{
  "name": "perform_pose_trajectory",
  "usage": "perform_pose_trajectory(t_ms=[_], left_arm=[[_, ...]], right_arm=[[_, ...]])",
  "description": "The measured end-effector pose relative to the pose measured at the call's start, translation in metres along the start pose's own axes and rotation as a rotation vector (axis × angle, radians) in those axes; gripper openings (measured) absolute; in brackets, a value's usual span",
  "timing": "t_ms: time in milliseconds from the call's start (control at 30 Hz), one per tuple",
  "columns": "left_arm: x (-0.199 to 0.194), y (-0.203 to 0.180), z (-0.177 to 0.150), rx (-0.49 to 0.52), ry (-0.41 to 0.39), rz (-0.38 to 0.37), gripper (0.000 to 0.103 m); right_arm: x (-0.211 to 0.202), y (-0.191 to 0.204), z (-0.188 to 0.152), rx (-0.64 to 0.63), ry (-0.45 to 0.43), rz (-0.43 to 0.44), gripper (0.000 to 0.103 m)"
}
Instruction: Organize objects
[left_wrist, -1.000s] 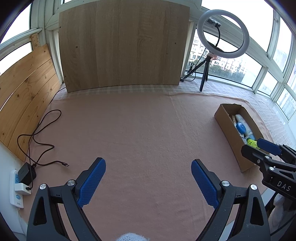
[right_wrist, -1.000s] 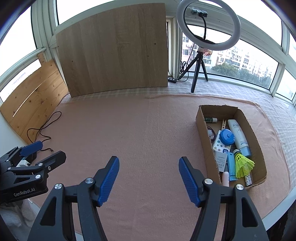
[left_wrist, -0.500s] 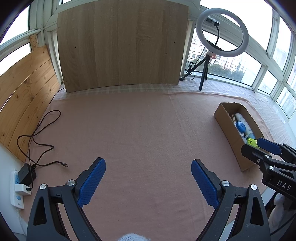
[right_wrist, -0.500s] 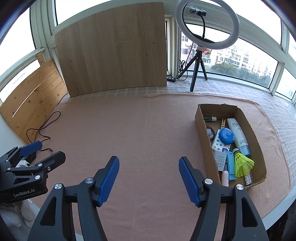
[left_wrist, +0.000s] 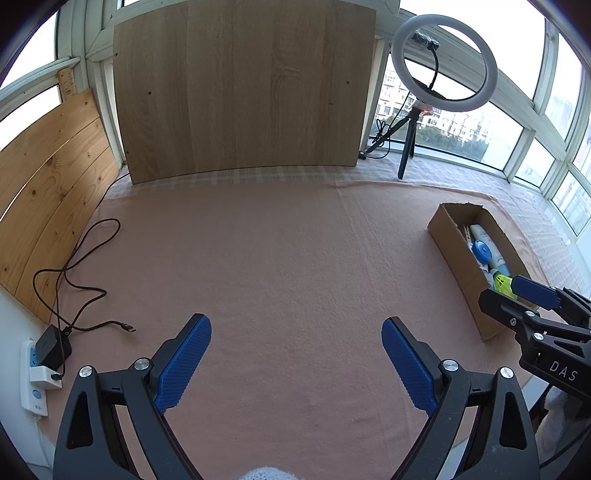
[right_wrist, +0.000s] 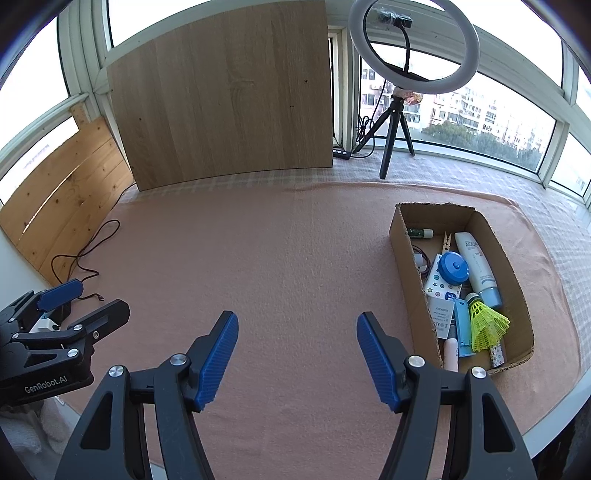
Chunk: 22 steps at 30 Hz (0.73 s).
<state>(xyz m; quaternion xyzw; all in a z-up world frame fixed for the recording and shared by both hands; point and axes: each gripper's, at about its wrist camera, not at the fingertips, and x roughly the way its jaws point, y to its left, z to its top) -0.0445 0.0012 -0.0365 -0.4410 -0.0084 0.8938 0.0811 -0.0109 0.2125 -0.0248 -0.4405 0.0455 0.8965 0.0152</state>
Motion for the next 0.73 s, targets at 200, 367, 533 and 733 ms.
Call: perform_pose_trajectory(t_ms=[200,367,533,733], left_arm=[[0.001,0.000,-0.001,0.000,0.003,0.003,0.096],[0.004,0.000,-0.001,-0.002,0.007,0.006,0.096],[0.006,0.003,-0.002,0.000,0.003,0.010,0.096],[0.012,0.006,-0.004,-0.009,0.017,0.012,0.096]], right_arm=[[0.003,0.000,0.000,0.004,0.006,0.001,0.063],[0.004,-0.001,0.000,0.006,0.008,0.003,0.063],[0.006,0.000,0.000,0.006,0.012,0.005,0.063],[0.010,0.000,-0.001,0.005,0.021,0.003,0.063]])
